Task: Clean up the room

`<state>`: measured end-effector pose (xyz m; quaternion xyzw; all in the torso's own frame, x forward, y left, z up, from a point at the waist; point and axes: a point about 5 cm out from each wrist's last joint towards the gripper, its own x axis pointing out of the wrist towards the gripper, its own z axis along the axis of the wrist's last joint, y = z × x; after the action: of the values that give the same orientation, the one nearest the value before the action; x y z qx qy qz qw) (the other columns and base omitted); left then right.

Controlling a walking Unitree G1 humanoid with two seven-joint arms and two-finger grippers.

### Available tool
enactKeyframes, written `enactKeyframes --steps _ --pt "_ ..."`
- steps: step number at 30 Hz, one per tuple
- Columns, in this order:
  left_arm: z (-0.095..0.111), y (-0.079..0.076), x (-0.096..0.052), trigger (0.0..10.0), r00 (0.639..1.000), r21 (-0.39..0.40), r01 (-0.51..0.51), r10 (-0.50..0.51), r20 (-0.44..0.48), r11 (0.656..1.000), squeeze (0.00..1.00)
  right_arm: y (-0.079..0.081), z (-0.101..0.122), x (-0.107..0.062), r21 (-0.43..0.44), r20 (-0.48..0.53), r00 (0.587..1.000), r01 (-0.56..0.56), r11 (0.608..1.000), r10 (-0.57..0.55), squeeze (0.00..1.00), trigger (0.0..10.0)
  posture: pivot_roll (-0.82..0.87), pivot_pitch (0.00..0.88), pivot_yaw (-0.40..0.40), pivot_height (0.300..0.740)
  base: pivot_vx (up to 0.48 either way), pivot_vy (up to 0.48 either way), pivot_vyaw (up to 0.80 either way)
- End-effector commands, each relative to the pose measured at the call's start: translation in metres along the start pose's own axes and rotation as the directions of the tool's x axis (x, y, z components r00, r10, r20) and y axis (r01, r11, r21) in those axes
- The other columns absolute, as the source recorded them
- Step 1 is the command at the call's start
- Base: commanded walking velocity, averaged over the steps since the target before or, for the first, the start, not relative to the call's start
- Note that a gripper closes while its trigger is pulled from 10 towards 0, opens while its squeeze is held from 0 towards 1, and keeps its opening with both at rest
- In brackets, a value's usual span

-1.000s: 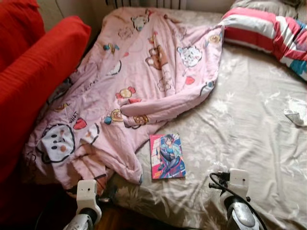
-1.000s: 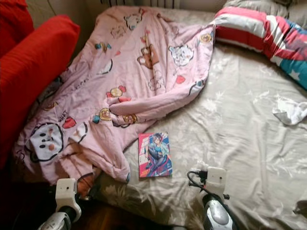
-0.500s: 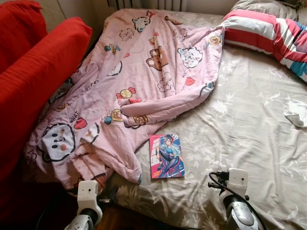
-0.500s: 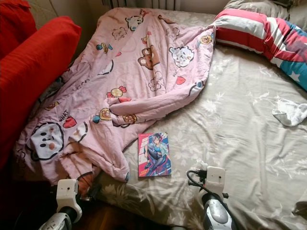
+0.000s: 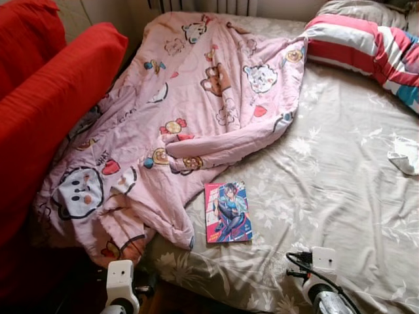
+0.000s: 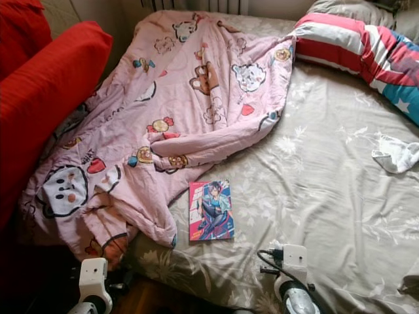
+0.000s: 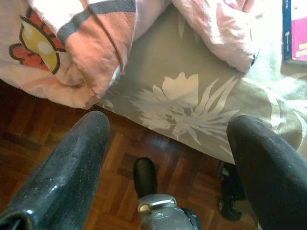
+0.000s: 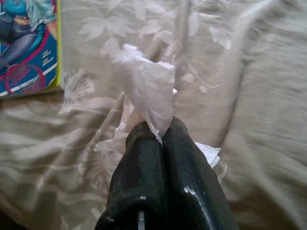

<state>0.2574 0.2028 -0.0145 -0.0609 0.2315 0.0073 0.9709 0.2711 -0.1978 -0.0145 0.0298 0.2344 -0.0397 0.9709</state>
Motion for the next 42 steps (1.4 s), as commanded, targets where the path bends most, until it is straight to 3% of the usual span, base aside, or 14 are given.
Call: enactKeyframes --steps 1,21,26,42 --pt "-0.024 0.008 -0.009 10.0 0.996 -0.003 -0.032 0.031 -0.086 0.999 0.0 -0.003 -0.021 -0.008 -0.007 -0.078 0.997 0.003 1.0 -0.004 0.0 10.0 -0.04 0.281 0.017 0.74 0.0 0.0 0.0" --pt "-0.049 0.023 -0.016 10.0 0.969 0.006 -0.066 0.065 -0.237 0.998 0.0 0.002 -0.037 -0.01 0.009 -0.17 0.985 0.022 1.0 -0.02 0.0 10.0 -0.03 0.231 0.03 0.74 -0.147 0.0 0.0" --pt "-0.053 0.031 -0.02 10.0 0.962 -0.055 -0.12 0.103 -0.254 0.991 0.0 0.002 -0.035 -0.009 0.013 -0.165 0.986 0.025 1.0 -0.022 0.0 10.0 -0.03 0.231 0.029 0.74 -0.256 0.0 0.0" --pt "-0.067 0.019 -0.024 10.0 0.946 -0.038 -0.119 0.101 -0.308 0.992 0.0 0.004 -0.042 -0.013 0.022 -0.169 0.986 0.011 1.0 -0.007 0.0 10.0 -0.02 0.236 0.041 0.74 -0.256 0.0 0.0"
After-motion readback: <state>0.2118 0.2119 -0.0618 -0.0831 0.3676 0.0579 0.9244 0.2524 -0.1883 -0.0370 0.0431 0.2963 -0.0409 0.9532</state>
